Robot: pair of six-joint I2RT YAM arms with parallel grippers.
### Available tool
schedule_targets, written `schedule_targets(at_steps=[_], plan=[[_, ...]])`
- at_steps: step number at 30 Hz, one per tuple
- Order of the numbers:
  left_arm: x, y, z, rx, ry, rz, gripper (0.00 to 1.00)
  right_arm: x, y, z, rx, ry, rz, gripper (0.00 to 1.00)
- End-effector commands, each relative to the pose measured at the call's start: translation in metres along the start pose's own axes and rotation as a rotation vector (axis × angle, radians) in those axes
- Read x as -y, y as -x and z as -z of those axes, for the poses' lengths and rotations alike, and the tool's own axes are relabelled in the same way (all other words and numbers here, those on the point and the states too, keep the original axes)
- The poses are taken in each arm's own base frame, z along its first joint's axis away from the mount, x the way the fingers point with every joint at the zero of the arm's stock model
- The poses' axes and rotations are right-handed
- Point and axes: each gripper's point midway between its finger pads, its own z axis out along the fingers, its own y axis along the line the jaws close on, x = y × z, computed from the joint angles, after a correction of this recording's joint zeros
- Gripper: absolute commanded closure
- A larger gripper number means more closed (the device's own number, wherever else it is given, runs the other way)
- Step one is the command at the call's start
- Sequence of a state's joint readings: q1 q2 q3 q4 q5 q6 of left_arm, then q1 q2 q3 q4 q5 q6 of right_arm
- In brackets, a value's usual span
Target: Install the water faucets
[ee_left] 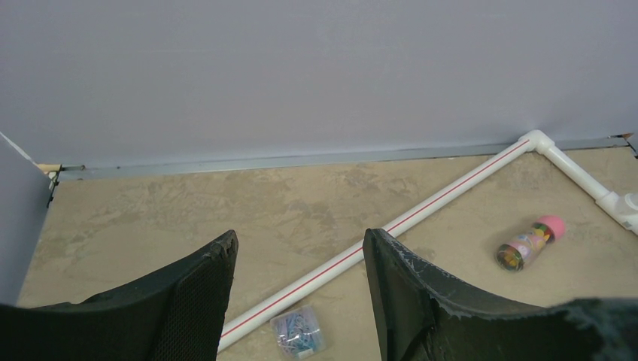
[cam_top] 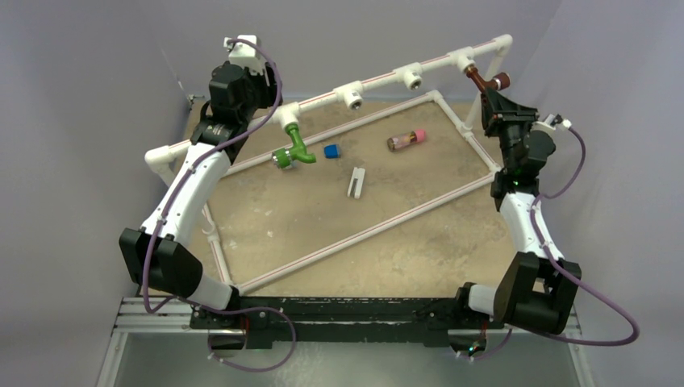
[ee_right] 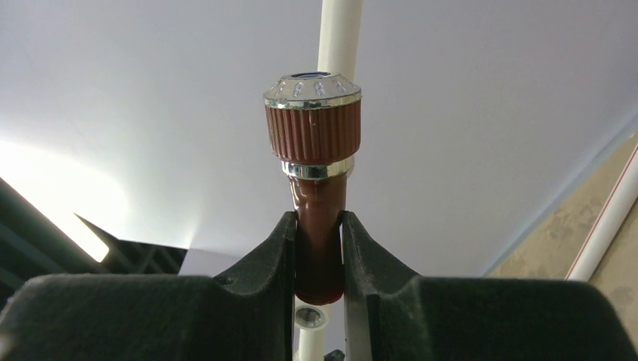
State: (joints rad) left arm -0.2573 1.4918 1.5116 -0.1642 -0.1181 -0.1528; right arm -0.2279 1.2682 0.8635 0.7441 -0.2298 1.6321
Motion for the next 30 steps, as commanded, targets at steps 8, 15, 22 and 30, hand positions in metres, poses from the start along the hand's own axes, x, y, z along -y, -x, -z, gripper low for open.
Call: schedule_targets(at_steps=[8, 15, 22, 30], plan=[[-0.002, -0.021, 0.004, -0.060, -0.011, -0.015, 0.39, -0.030, -0.040, 0.012, -0.209, 0.041, -0.147, 1.00], [-0.002, -0.019, 0.005, -0.057, -0.012, -0.015, 0.38, -0.046, -0.039, 0.016, -0.189, 0.073, -0.129, 1.00], [-0.002, -0.021, 0.005, -0.060, -0.013, -0.015, 0.38, -0.044, -0.037, 0.013, -0.181, 0.075, -0.101, 0.95], [-0.002, -0.020, 0.006, -0.055, -0.014, -0.017, 0.38, -0.043, -0.036, 0.014, -0.162, 0.080, 0.055, 1.00]])
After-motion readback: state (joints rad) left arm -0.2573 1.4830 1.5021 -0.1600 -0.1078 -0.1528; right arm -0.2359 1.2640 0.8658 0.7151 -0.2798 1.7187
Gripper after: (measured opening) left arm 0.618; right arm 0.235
